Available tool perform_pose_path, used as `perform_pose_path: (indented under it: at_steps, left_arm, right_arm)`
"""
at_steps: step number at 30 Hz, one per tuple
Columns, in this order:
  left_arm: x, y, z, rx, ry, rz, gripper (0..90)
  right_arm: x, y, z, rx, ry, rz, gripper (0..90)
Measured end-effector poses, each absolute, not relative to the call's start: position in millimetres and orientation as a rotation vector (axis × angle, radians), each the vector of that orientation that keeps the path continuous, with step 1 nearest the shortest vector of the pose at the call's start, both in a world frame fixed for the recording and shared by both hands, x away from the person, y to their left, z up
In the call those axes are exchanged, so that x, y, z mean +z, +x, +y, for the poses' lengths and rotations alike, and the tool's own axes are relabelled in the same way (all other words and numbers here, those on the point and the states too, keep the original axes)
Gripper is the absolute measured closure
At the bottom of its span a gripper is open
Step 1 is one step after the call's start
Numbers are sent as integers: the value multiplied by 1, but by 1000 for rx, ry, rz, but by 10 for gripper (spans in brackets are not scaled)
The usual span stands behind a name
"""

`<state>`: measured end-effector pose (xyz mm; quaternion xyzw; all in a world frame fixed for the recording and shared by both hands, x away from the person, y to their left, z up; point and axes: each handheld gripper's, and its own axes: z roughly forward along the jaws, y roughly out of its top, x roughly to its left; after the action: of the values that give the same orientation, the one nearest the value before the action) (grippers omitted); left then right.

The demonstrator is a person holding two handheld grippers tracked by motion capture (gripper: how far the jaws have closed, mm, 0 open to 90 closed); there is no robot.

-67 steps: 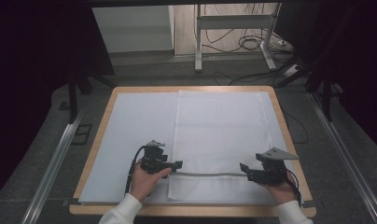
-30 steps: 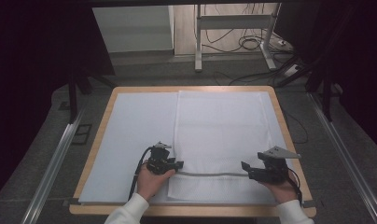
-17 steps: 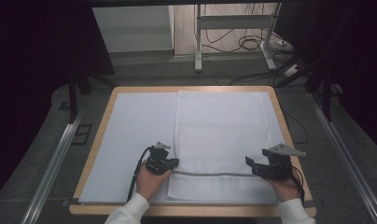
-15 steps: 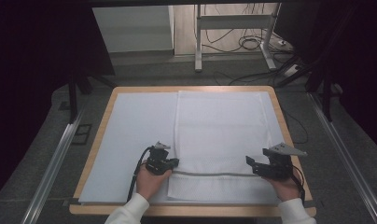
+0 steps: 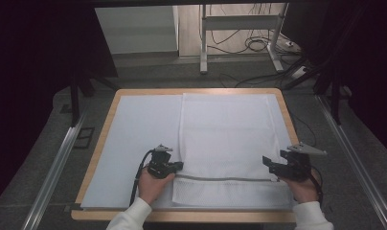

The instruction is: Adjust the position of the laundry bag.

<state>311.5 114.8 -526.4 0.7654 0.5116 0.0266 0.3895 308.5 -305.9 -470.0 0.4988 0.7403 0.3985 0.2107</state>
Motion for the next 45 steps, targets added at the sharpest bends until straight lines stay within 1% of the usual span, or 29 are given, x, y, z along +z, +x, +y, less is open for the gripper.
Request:
perform_pose_path:
  at_steps: [5, 10, 16, 25, 29, 33, 40, 45]
  left_arm:
    - [-524, 312, 116, 62, 1940, 1291, 893]
    - [-523, 312, 117, 56, 1941, 1285, 893]
    - [-523, 312, 117, 54, 1938, 1285, 892]
    - [-523, 312, 117, 60, 1940, 1280, 892]
    - [-524, 312, 118, 59, 1932, 1280, 891]
    - [-523, 311, 119, 65, 1920, 1273, 892]
    - [-524, 311, 119, 62, 1922, 1276, 892]
    - [-524, 311, 119, 57, 1923, 1276, 892]
  right_arm:
    - [-465, 317, -316, 1106, 1430, 2069, 218]
    - [-471, 329, -324, 1057, 1497, 2098, 217]
    - [-473, 337, -324, 977, 1520, 2124, 219]
    - [-476, 352, -325, 887, 1560, 2161, 247]
    - [-478, 355, -332, 879, 1585, 2157, 275]
    - [-481, 353, -338, 845, 1596, 2158, 334]
    - [-482, 354, -343, 841, 1616, 2174, 362]
    - [-489, 356, -344, 830, 1647, 2189, 408]
